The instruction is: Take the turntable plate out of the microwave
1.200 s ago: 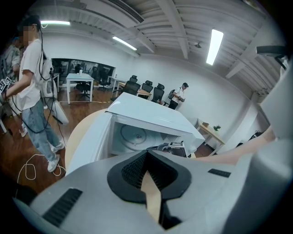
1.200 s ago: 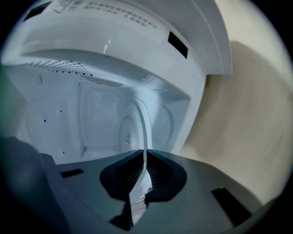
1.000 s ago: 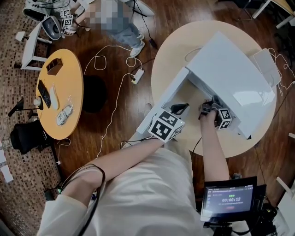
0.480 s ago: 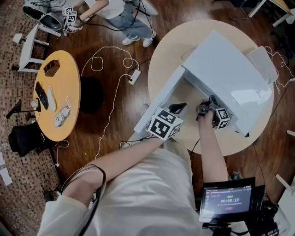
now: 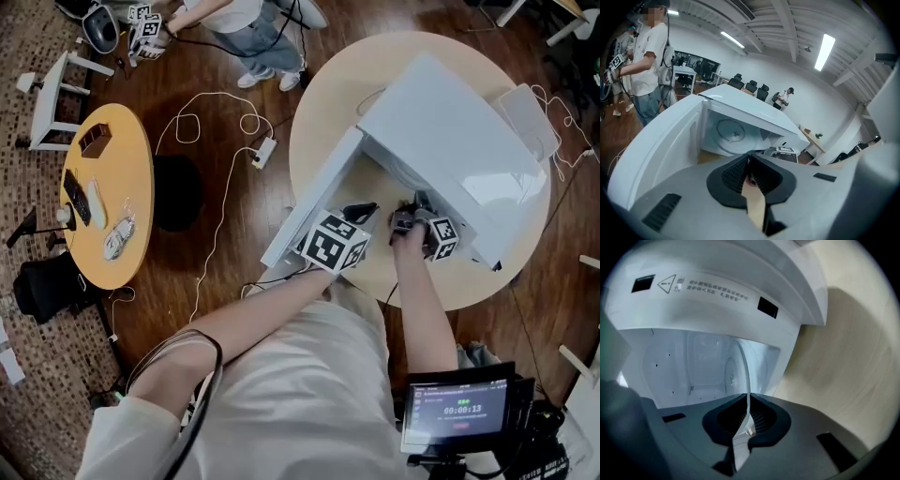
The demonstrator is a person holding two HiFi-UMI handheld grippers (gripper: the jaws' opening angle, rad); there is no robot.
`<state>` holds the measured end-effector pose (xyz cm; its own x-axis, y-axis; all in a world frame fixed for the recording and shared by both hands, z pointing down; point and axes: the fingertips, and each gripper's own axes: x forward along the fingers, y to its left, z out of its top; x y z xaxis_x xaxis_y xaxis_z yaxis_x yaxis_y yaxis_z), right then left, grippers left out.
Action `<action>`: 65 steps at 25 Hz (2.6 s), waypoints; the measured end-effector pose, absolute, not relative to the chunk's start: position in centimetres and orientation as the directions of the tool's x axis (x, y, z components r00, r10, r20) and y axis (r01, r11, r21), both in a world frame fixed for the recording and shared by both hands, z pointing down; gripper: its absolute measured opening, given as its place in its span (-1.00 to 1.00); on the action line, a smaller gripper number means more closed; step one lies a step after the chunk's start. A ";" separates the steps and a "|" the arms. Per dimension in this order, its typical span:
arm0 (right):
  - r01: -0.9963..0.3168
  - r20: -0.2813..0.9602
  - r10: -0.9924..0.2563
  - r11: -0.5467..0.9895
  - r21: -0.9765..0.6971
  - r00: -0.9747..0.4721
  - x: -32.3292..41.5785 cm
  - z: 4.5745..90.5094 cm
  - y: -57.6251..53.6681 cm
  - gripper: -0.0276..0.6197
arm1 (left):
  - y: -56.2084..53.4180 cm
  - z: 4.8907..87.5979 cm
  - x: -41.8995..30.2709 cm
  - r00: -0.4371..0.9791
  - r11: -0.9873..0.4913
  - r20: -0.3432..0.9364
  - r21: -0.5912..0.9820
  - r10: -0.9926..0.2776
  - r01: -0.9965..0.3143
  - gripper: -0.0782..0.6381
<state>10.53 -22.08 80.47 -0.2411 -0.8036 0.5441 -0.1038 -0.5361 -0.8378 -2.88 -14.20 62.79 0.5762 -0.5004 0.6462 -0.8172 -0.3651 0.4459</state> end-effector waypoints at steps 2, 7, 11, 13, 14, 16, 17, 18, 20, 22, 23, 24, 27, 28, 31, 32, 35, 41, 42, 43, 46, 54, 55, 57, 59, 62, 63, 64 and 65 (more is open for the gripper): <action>-0.108 0.542 -0.803 -0.534 -0.839 -0.248 10.6 80.4 -21.9 -0.84 | -14.4 63.4 -2.3 0.586 -0.356 0.639 0.465 -0.498 -0.810 -0.75; -0.102 0.536 -0.803 -0.529 -0.843 -0.260 10.6 80.3 -21.6 -0.84 | -15.4 65.8 -1.5 0.589 -0.287 0.632 0.521 -0.504 -0.804 -0.75; -0.095 0.526 -0.806 -0.522 -0.848 -0.271 10.3 80.1 -21.2 -0.84 | -16.7 68.7 -2.4 0.571 -0.174 0.632 0.576 -0.523 -0.798 -0.68; -0.091 0.523 -0.807 -0.520 -0.849 -0.276 10.3 80.1 -21.0 -0.84 | -17.3 70.3 -3.0 0.554 -0.122 0.639 0.590 -0.534 -0.798 -0.68; -0.088 0.522 -0.807 -0.519 -0.850 -0.277 10.3 80.2 -21.0 -0.84 | -17.7 71.0 -3.1 0.547 -0.107 0.646 0.590 -0.533 -0.801 -0.68; -0.077 0.519 -0.809 -0.519 -0.851 -0.278 10.5 80.3 -21.1 -0.84 | -18.3 72.2 -2.7 0.543 -0.097 0.660 0.586 -0.518 -0.805 -0.68; -0.072 0.517 -0.810 -0.519 -0.852 -0.277 10.6 80.3 -21.2 -0.84 | -18.5 72.7 -2.3 0.549 -0.098 0.661 0.590 -0.511 -0.801 -0.68; -0.068 0.514 -0.812 -0.517 -0.853 -0.277 10.5 80.2 -21.2 -0.84 | -18.8 73.1 -1.9 0.561 -0.097 0.655 0.603 -0.506 -0.792 -0.63; -0.063 0.508 -0.815 -0.512 -0.857 -0.278 10.1 80.0 -21.0 -0.84 | -19.0 73.8 -1.6 0.580 -0.087 0.640 0.631 -0.504 -0.771 -0.63; -0.058 0.503 -0.817 -0.509 -0.859 -0.282 9.7 80.0 -20.8 -0.84 | -19.2 74.5 -1.7 0.579 -0.086 0.646 0.627 -0.497 -0.774 -0.63; -0.056 0.504 -0.815 -0.511 -0.858 -0.285 9.6 80.1 -20.7 -0.84 | -19.4 74.8 -1.6 0.580 -0.087 0.650 0.626 -0.491 -0.775 -0.63; -0.053 0.509 -0.811 -0.518 -0.854 -0.288 9.5 80.3 -20.4 -0.84 | -19.5 75.0 -1.4 0.587 -0.082 0.647 0.635 -0.487 -0.769 -0.63; -0.060 0.536 -0.793 -0.544 -0.837 -0.288 10.6 81.2 -18.9 -0.84 | -19.6 75.7 0.0 0.623 -0.030 0.618 0.698 -0.480 -0.716 -0.58; -0.068 0.535 -0.795 -0.540 -0.839 -0.288 11.0 81.4 -18.6 -0.84 | -19.7 76.1 0.3 0.627 -0.016 0.615 0.708 -0.478 -0.706 -0.58; -0.067 0.515 -0.805 -0.521 -0.851 -0.294 10.8 81.6 -18.3 -0.84 | -20.0 77.4 0.0 0.612 -0.002 0.645 0.687 -0.457 -0.726 -0.58; -0.060 0.511 -0.806 -0.519 -0.853 -0.297 10.7 81.7 -18.2 -0.84 | -20.0 77.8 -0.3 0.605 0.004 0.656 0.680 -0.451 -0.733 -0.58; -0.050 0.502 -0.810 -0.512 -0.857 -0.305 10.6 81.8 -18.2 -0.84 | -19.9 78.8 -0.2 0.601 0.024 0.667 0.678 -0.439 -0.735 -0.58; -0.046 0.486 -0.817 -0.498 -0.866 -0.310 10.5 81.6 -18.2 -0.84 | -20.5 80.0 -0.2 0.601 0.073 0.652 0.703 -0.462 -0.707 -0.48; -0.048 0.485 -0.817 -0.496 -0.867 -0.312 10.5 81.6 -18.2 -0.84 | -20.6 80.1 -0.2 0.600 0.085 0.646 0.711 -0.472 -0.698 -0.48; -0.052 0.483 -0.817 -0.494 -0.868 -0.315 10.5 81.5 -18.1 -0.84 | -20.7 80.2 -0.2 0.601 0.096 0.636 0.721 -0.483 -0.686 -0.48; -0.060 0.479 -0.817 -0.487 -0.871 -0.322 10.8 81.3 -18.0 -0.84 | -21.1 80.7 0.5 0.609 0.125 0.605 0.755 -0.513 -0.644 -0.48; -0.041 0.468 -0.815 -0.485 -0.874 -0.342 10.3 81.0 -17.1 -0.84 | -22.0 81.3 0.6 0.609 0.198 0.535 0.823 -0.585 -0.532 -0.48; -0.040 0.464 -0.816 -0.481 -0.876 -0.345 10.3 81.0 -17.1 -0.84 | -22.1 81.3 0.6 0.608 0.203 0.524 0.831 -0.596 -0.517 -0.48; -0.035 0.453 -0.819 -0.472 -0.881 -0.351 10.4 81.0 -17.2 -0.84 | -22.4 81.5 0.6 0.604 0.218 0.512 0.842 -0.610 -0.494 -0.48; -0.032 0.447 -0.819 -0.468 -0.883 -0.361 10.5 81.3 -17.2 -0.84 | -22.5 81.7 0.5 0.601 0.229 0.505 0.849 -0.619 -0.476 -0.48; -0.032 0.439 -0.818 -0.462 -0.886 -0.371 10.5 81.2 -17.3 -0.84 | -22.5 81.7 0.6 0.598 0.246 0.476 0.870 -0.644 -0.428 -0.49; -0.031 0.436 -0.820 -0.458 -0.888 -0.372 10.5 81.1 -17.3 -0.84 | -22.4 81.5 0.6 0.601 0.251 0.460 0.881 -0.654 -0.401 -0.49; -0.033 0.434 -0.820 -0.456 -0.890 -0.373 10.4 80.9 -17.1 -0.84 | -22.2 81.3 0.4 0.608 0.252 0.441 0.892 -0.661 -0.374 -0.52; -0.038 0.436 -0.819 -0.456 -0.889 -0.374 10.2 80.7 -16.7 -0.83 | -21.9 81.0 0.2 0.616 0.247 0.423 0.902 -0.664 -0.354 -0.54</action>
<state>10.17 -16.74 80.67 -0.3745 -0.8186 0.4355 -0.0382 -0.4557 -0.8893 0.19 -21.85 81.03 0.6158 -0.6645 0.4235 -0.3538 0.2471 0.9021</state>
